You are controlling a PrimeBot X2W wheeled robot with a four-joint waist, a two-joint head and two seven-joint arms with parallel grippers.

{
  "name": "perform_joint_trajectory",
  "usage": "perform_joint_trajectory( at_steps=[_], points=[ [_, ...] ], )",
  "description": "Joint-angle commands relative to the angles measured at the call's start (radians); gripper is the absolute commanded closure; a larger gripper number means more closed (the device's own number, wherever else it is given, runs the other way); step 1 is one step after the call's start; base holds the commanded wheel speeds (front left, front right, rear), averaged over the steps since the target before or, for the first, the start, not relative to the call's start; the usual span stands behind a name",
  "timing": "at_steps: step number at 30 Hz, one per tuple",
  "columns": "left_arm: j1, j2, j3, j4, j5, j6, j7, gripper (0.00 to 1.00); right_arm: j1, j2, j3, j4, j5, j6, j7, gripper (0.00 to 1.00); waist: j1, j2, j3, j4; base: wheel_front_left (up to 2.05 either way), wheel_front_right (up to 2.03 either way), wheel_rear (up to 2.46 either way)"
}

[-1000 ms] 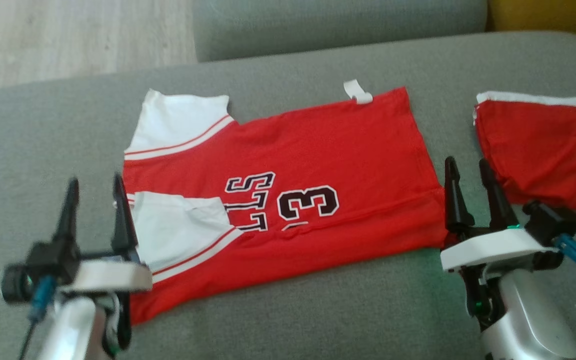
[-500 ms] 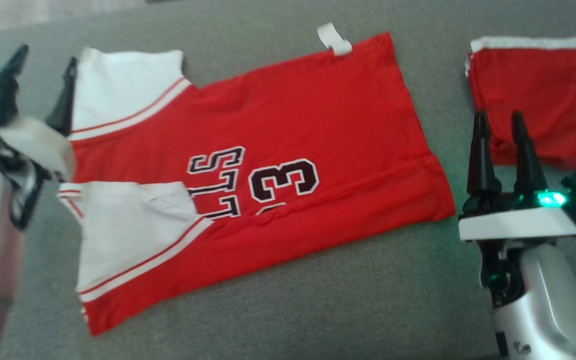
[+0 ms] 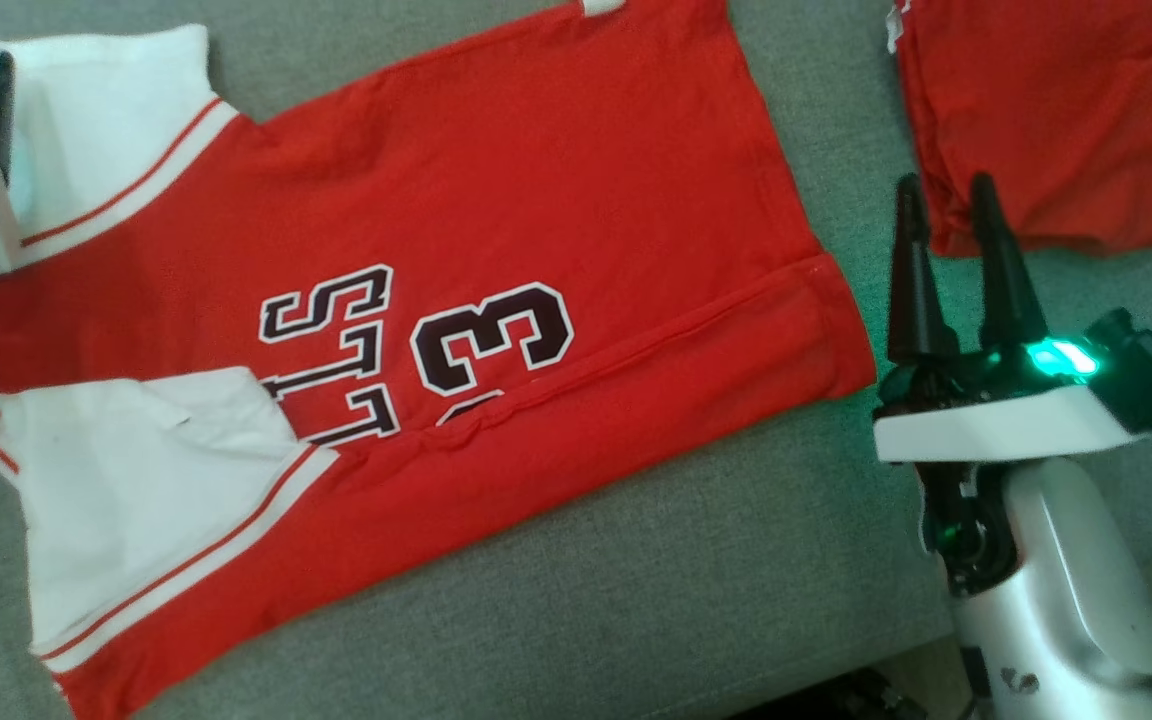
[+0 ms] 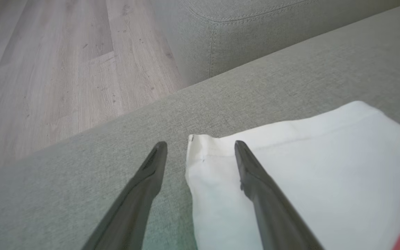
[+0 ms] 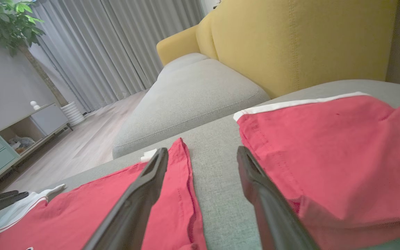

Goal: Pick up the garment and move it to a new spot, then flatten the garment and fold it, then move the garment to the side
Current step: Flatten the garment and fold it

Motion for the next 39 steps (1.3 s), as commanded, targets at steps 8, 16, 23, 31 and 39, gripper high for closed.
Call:
perform_joint_trajectory(
  at_steps=[8,16,23,31,39],
  points=[
    [-0.116,0.082,-0.036,0.068,-0.026,0.002,0.011,0.00,-0.042,-0.002,0.040,-0.077,0.012,-0.001,-0.006,0.00,-0.0002,0.0000,0.043,-0.014,0.00,0.00,0.00],
    [-0.131,0.054,-0.104,0.120,-0.133,0.002,0.110,0.13,-0.039,-0.002,0.002,-0.087,-0.003,-0.001,-0.006,0.00,-0.0002,0.0000,0.044,-0.009,0.00,0.00,0.00],
    [-0.119,0.062,-0.155,0.088,-0.242,0.002,0.128,1.00,-0.043,-0.002,-0.028,-0.081,-0.020,-0.001,-0.006,0.00,-0.0002,0.0000,0.018,0.007,0.00,0.00,0.00],
    [-0.106,0.046,-0.189,0.027,-0.267,0.002,-0.031,1.00,-0.052,-0.002,-0.052,-0.052,-0.074,-0.001,-0.006,0.00,-0.0002,0.0000,-0.051,0.064,0.00,0.00,0.00],
    [-0.079,-0.029,-0.223,-0.098,-0.251,0.002,-0.204,1.00,-0.157,-0.002,-0.119,0.061,-0.229,-0.001,0.123,0.00,-0.0002,0.0000,-0.119,0.195,0.00,0.00,0.00]
  ],
)
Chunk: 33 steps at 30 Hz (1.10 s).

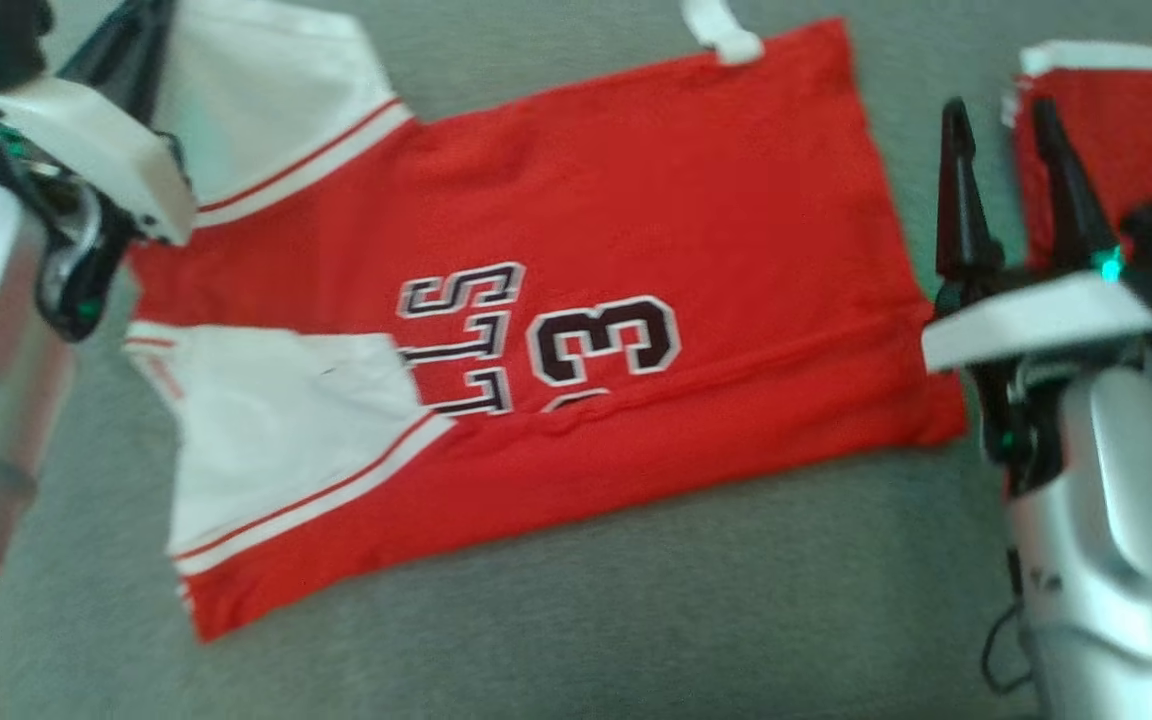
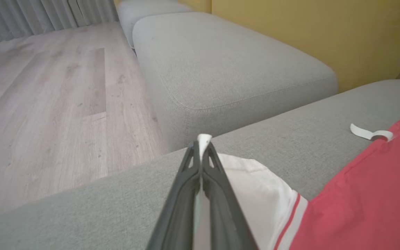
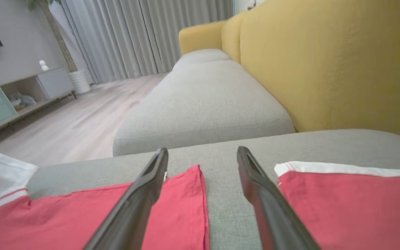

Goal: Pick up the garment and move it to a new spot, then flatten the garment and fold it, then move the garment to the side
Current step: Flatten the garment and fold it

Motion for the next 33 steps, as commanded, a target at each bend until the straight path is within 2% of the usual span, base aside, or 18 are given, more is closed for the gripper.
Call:
perform_joint_trajectory(
  at_steps=[1,4,8,11,14,18,22,28,29,30,31,33],
  points=[
    [-0.015,0.043,0.031,-0.040,0.008,0.002,-0.018,1.00,-0.044,-0.001,0.010,-0.017,-0.033,-0.001,0.032,0.00,0.0001,0.0000,-0.035,0.062,0.00,0.00,0.00],
    [0.022,0.027,0.031,-0.106,-0.008,0.007,-0.036,1.00,-0.107,-0.001,-0.006,0.042,-0.076,-0.001,0.149,0.00,0.0001,0.0000,-0.046,0.104,0.00,0.00,0.00],
    [0.071,0.036,0.013,-0.212,0.004,0.026,-0.039,1.00,-0.212,-0.001,-0.054,0.145,-0.123,-0.001,0.281,0.00,0.0001,0.0000,-0.043,0.150,0.00,0.00,0.00],
    [0.120,0.038,-0.009,-0.315,0.004,0.044,-0.017,1.00,-0.305,-0.023,-0.108,0.289,-0.170,-0.001,0.370,0.00,0.0001,0.0000,-0.033,0.193,0.00,0.00,0.00],
    [0.139,0.032,-0.027,-0.382,0.006,0.055,0.006,1.00,-0.359,-0.074,-0.135,0.389,-0.215,-0.001,0.374,0.00,0.0001,0.0000,-0.021,0.221,0.00,0.00,0.00],
    [0.147,0.025,-0.040,-0.445,0.013,0.070,0.017,1.00,-0.420,-0.108,-0.166,0.506,-0.251,-0.001,0.363,0.00,0.0001,0.0000,-0.001,0.244,0.00,0.00,0.00],
    [0.153,0.025,-0.042,-0.483,0.007,0.079,0.026,1.00,-0.480,-0.109,-0.195,0.606,-0.260,-0.001,0.357,0.00,0.0001,0.0000,0.020,0.253,0.00,0.00,0.00],
    [0.144,0.026,-0.047,-0.509,0.009,0.083,0.034,1.00,-0.552,-0.129,-0.165,0.725,-0.304,-0.001,0.378,0.00,0.0001,0.0000,0.049,0.260,0.00,0.00,0.00],
    [0.140,0.024,-0.048,-0.509,0.011,0.083,0.034,1.00,-0.560,-0.131,-0.155,0.748,-0.305,-0.001,0.390,0.15,0.0001,0.0000,0.049,0.260,0.00,0.00,0.00],
    [0.138,0.023,-0.049,-0.507,0.011,0.084,0.034,1.00,-0.568,-0.135,-0.143,0.765,-0.305,-0.001,0.397,0.63,0.0001,0.0000,0.049,0.259,0.00,0.00,0.00],
    [0.136,0.024,-0.048,-0.503,0.010,0.084,0.033,1.00,-0.579,-0.140,-0.134,0.777,-0.307,-0.001,0.397,1.00,0.0001,0.0000,0.048,0.256,0.00,0.00,0.00],
    [0.134,0.029,-0.045,-0.489,0.012,0.087,0.029,1.00,-0.601,-0.148,-0.127,0.786,-0.304,-0.001,0.376,1.00,0.0001,0.0000,0.043,0.248,0.00,0.00,0.00]
  ],
)
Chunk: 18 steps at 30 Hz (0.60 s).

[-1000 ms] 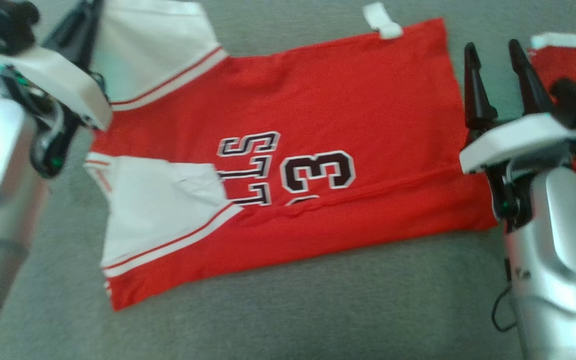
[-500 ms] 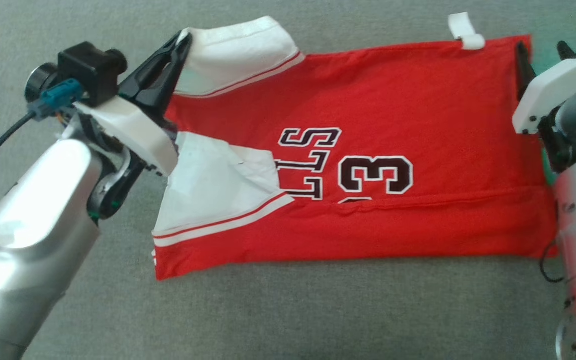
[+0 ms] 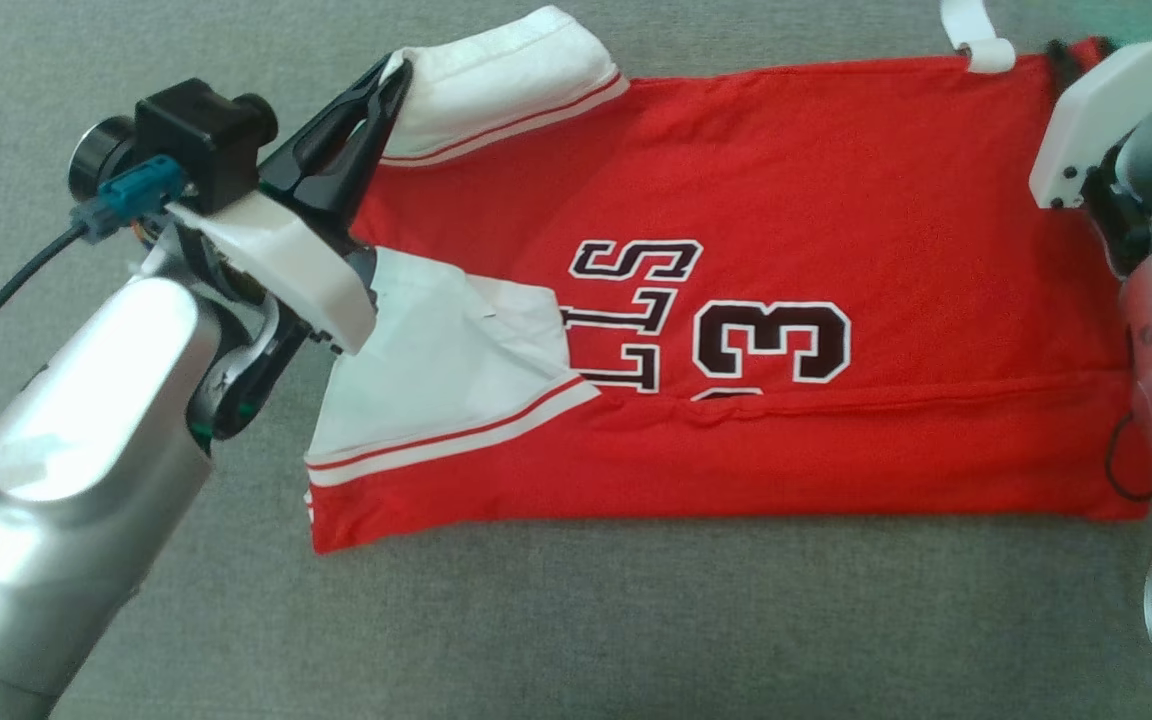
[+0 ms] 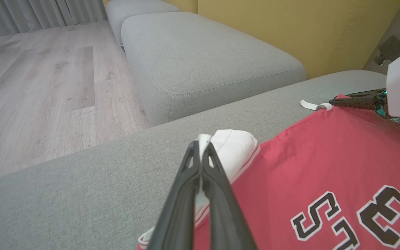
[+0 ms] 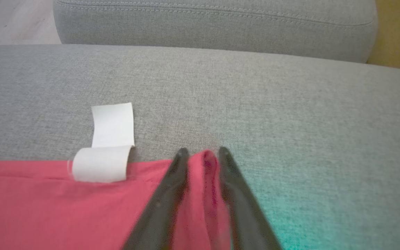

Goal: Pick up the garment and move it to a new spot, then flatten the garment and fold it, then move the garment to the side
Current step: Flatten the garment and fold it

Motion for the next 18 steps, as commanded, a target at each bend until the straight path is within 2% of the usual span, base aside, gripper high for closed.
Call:
perform_joint_trajectory(
  at_steps=[1,7,12,18],
  points=[
    [-0.045,0.044,0.048,-0.013,0.005,0.008,-0.002,1.00,-0.015,0.001,0.016,-0.013,0.002,-0.001,-0.021,1.00,-0.0001,0.0000,-0.008,-0.009,0.00,0.00,0.00],
    [-0.059,0.061,0.072,0.043,0.005,0.022,-0.022,1.00,-0.053,0.017,0.039,-0.001,0.077,-0.001,-0.101,1.00,-0.0001,0.0000,-0.030,-0.037,0.00,0.00,0.00],
    [-0.104,0.081,0.097,0.102,0.014,0.027,-0.044,1.00,-0.080,0.028,0.102,-0.013,0.182,-0.001,-0.162,1.00,-0.0001,0.0000,-0.036,-0.065,0.00,0.00,0.00],
    [-0.212,0.100,0.102,0.201,0.075,0.024,-0.089,1.00,-0.110,0.020,0.178,-0.059,0.313,-0.001,-0.220,1.00,-0.0001,0.0000,-0.021,-0.092,0.00,0.00,0.00]
  ],
)
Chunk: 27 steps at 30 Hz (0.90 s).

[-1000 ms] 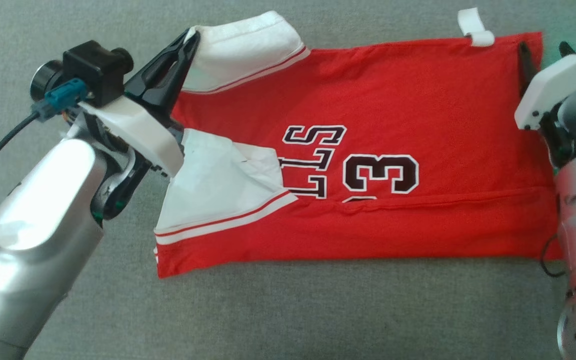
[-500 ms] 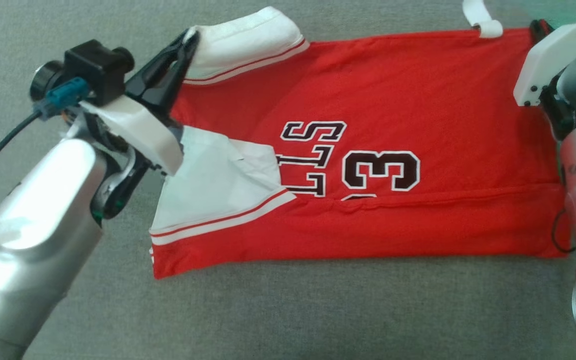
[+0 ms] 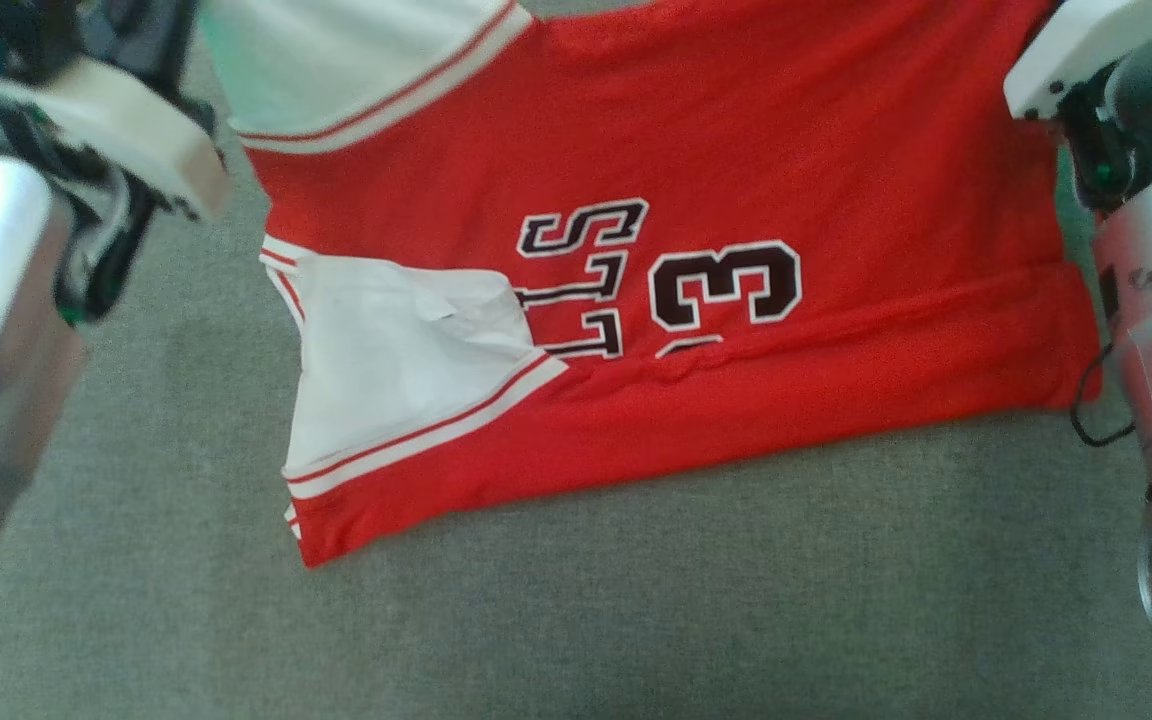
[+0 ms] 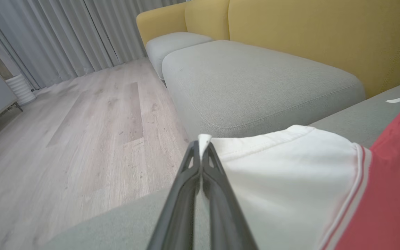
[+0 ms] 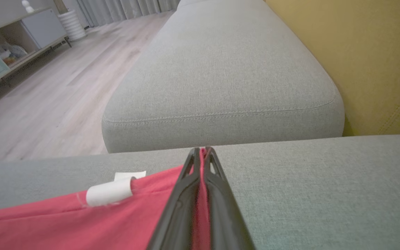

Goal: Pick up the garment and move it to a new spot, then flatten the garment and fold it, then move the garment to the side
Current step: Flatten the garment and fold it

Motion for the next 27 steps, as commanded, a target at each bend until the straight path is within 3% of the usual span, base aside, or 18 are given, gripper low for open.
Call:
perform_joint_trajectory(
  at_steps=[1,13,18,27],
  points=[
    [-0.080,0.050,0.048,0.006,0.022,0.000,-0.023,1.00,-0.042,0.003,0.030,-0.047,0.031,-0.001,-0.021,1.00,0.0000,0.0000,0.007,-0.007,0.00,0.00,0.00],
    [-0.273,-0.011,0.010,0.262,0.143,-0.023,-0.225,1.00,-0.063,-0.015,0.144,-0.097,0.237,-0.001,-0.134,1.00,0.0000,0.0000,0.012,-0.026,0.00,0.00,0.00],
    [-0.258,-0.048,-0.012,0.328,0.139,-0.047,-0.251,1.00,-0.032,-0.047,0.216,-0.098,0.303,-0.001,-0.104,1.00,0.0000,0.0000,0.004,-0.007,0.00,0.00,0.00],
    [-0.150,-0.036,-0.045,0.317,0.081,-0.089,-0.253,1.00,0.064,-0.135,0.315,-0.140,0.453,-0.001,-0.048,1.00,0.0000,0.0000,-0.045,0.033,0.00,0.00,0.00]
  ],
)
